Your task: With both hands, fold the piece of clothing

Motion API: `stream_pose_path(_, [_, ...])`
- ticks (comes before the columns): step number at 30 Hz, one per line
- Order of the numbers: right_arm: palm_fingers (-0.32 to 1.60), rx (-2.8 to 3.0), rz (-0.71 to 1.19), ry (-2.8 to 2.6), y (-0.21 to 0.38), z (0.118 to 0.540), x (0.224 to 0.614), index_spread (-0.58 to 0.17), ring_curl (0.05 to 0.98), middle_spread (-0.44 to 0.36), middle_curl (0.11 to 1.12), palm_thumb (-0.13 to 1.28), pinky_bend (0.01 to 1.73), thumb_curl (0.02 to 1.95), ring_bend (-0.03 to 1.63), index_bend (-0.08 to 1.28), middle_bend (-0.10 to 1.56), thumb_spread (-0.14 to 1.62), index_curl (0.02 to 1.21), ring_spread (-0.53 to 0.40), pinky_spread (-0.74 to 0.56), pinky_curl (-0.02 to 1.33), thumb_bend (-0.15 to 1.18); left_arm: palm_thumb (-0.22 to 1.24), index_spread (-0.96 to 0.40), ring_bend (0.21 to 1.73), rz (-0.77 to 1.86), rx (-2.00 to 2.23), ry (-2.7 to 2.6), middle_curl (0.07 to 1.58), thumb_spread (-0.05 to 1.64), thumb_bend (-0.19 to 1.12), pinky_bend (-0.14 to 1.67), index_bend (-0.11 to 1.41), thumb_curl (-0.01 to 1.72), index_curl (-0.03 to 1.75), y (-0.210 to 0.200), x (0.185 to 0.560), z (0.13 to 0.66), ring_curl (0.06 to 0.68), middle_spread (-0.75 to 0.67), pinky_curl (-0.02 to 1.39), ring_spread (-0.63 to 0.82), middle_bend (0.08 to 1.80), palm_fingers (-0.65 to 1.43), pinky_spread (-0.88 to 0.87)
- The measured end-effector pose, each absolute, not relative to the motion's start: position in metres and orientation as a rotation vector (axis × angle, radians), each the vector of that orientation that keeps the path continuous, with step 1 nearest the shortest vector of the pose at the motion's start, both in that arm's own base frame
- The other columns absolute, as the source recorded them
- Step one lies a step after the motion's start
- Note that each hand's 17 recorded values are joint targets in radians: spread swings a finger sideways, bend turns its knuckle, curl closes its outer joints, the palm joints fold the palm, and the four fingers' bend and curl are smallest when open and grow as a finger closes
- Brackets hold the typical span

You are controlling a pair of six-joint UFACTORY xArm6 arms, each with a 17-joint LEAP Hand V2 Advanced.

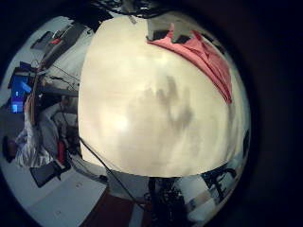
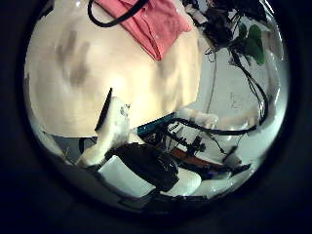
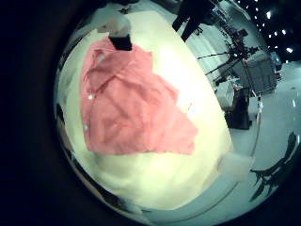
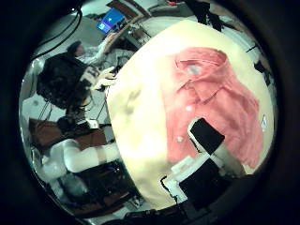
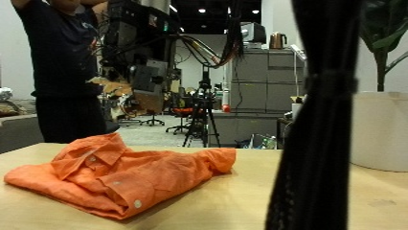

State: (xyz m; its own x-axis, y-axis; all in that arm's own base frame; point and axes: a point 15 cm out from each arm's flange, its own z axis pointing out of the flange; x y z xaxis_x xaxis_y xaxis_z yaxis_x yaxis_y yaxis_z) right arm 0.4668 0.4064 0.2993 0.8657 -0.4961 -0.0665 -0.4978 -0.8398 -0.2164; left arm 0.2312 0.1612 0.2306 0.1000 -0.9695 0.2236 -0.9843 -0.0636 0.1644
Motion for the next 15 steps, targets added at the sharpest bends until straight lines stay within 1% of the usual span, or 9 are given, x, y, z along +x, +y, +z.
stream_pose_path(2, [-0.11, -2.806, 0.009, 0.751, 0.397, 0.316, 0.465, -0.306, 0.318, 0.141, 0.37, 0.99, 0.78, 0.62, 0.63, 0.13, 0.31, 1.13, 0.39, 0.158, 0.34, 0.45, 0.00, 0.56, 0.04, 0.42, 0.080, 2.110, -1.947, 0.32, 1.31, -0.01, 0.26, 0.16, 0.34, 0.31, 0.160, 0.232, 0.233, 0.227, 0.20, 0.32, 0.48, 0.19, 0.06, 0.47])
stream_pose_path(5, [-0.08, -2.767, -0.028, 0.774, 0.380, 0.351, 0.468, -0.347, 0.295, 0.118, 0.36, 1.02, 0.71, 0.65, 0.58, 0.15, 0.28, 1.12, 0.35, 0.178, 0.38, 0.41, 0.00, 0.56, 0.04, 0.41, 0.081, 2.114, -1.967, 0.32, 1.31, -0.01, 0.26, 0.17, 0.34, 0.31, 0.156, 0.237, 0.237, 0.226, 0.19, 0.32, 0.48, 0.19, 0.07, 0.47])
stream_pose_path(8, [-0.04, -2.730, -0.054, 0.832, 0.351, 0.381, 0.473, -0.354, 0.281, 0.101, 0.35, 1.05, 0.65, 0.67, 0.54, 0.16, 0.27, 1.11, 0.34, 0.187, 0.38, 0.38, 0.00, 0.57, 0.03, 0.42, 0.083, 2.114, -1.992, 0.32, 1.31, -0.01, 0.26, 0.16, 0.34, 0.31, 0.153, 0.242, 0.244, 0.227, 0.18, 0.32, 0.48, 0.19, 0.07, 0.47])
stream_pose_path(9, [0.00, -2.709, -0.063, 0.885, 0.331, 0.396, 0.475, -0.353, 0.275, 0.093, 0.35, 1.07, 0.61, 0.68, 0.53, 0.18, 0.27, 1.10, 0.34, 0.186, 0.38, 0.36, 0.00, 0.57, 0.03, 0.42, 0.086, 2.117, -2.003, 0.32, 1.31, -0.01, 0.26, 0.17, 0.34, 0.31, 0.152, 0.245, 0.248, 0.225, 0.18, 0.32, 0.48, 0.19, 0.07, 0.47])
stream_pose_path(13, [0.04, -2.686, -0.038, 1.054, 0.271, 0.415, 0.478, -0.353, 0.264, 0.080, 0.34, 1.09, 0.55, 0.71, 0.51, 0.18, 0.26, 1.08, 0.34, 0.180, 0.37, 0.34, 0.00, 0.58, 0.03, 0.42, 0.093, 2.114, -2.044, 0.32, 1.31, -0.01, 0.26, 0.17, 0.34, 0.32, 0.143, 0.256, 0.258, 0.225, 0.17, 0.32, 0.47, 0.19, 0.08, 0.47])
stream_pose_path(15, [0.05, -2.690, -0.007, 1.140, 0.237, 0.427, 0.467, -0.342, 0.256, 0.078, 0.34, 1.09, 0.51, 0.73, 0.49, 0.18, 0.25, 1.06, 0.33, 0.184, 0.36, 0.32, -0.01, 0.58, 0.03, 0.42, 0.090, 2.105, -2.064, 0.32, 1.31, -0.01, 0.25, 0.17, 0.35, 0.32, 0.135, 0.262, 0.264, 0.224, 0.16, 0.32, 0.46, 0.19, 0.10, 0.47])
